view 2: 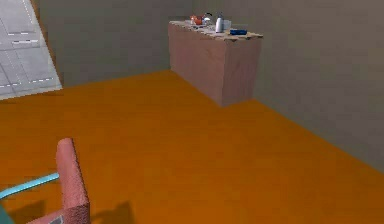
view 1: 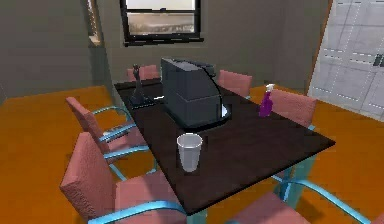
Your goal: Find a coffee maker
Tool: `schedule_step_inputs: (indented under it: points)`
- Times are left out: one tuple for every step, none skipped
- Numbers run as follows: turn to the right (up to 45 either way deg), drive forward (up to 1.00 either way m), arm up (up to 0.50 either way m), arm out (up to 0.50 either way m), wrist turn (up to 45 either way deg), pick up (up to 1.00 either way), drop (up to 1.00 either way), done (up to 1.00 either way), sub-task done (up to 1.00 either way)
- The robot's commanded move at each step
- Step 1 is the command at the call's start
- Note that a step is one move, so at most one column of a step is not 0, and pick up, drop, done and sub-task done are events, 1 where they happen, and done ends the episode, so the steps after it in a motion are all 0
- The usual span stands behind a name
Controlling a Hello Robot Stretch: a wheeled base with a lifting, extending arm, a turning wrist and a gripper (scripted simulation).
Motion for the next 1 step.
schedule_step_inputs:
  points:
    - [0.0,0.00,0.00,0.00,0.0,0.00,0.00,1.00,0.00]
